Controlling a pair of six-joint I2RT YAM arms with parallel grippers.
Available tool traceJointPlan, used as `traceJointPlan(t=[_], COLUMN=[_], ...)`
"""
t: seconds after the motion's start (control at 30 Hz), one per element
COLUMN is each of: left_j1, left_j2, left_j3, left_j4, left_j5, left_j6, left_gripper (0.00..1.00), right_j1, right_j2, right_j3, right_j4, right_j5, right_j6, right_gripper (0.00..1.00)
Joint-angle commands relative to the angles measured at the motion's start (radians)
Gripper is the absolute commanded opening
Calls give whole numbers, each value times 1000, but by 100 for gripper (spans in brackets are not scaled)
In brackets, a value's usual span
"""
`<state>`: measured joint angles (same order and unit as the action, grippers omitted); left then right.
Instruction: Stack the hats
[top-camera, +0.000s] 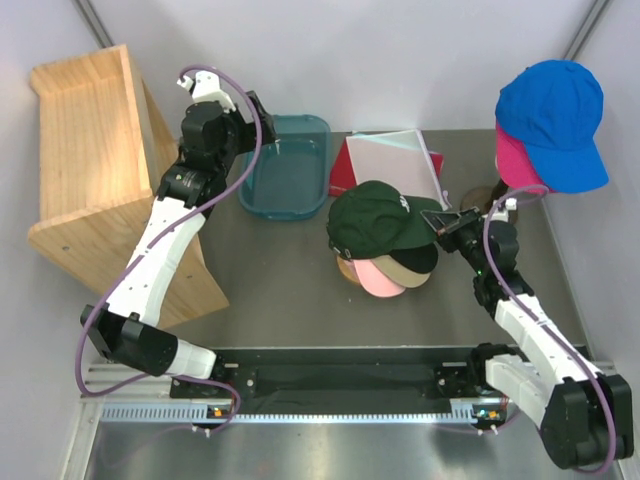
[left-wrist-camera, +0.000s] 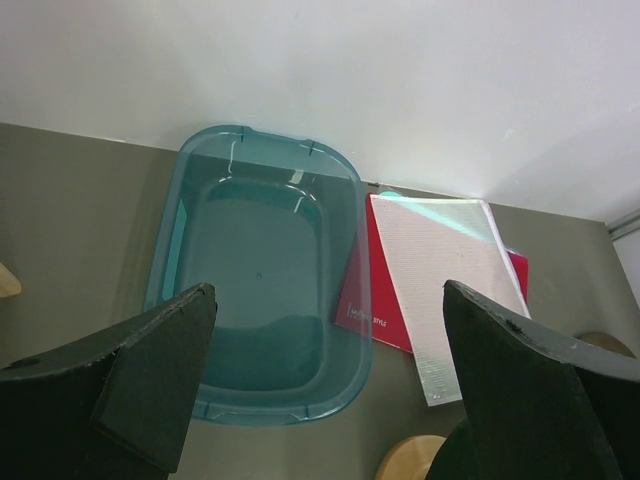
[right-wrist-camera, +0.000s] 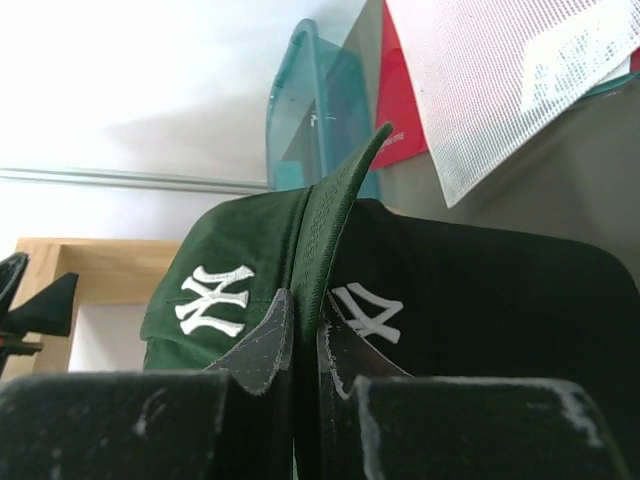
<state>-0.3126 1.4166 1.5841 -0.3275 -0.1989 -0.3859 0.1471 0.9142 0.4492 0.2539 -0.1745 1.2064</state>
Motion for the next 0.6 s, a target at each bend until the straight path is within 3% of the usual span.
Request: traceJointPlan(t=[0.0,0.57], left_j1=[9,17], left_j2=[-25,-61], left_j3=[30,-12], left_j4=[7,7], left_j5=[-5,10], left_j6=[15,-7], left_gripper=[99,99], right_j1=[-23,-20], right_j2=[143,-6], right_j3=[-37,-69], right_j4=[-418,-536], right_j5=[164,191], right_j6=[-217,-383], right_gripper=[0,1])
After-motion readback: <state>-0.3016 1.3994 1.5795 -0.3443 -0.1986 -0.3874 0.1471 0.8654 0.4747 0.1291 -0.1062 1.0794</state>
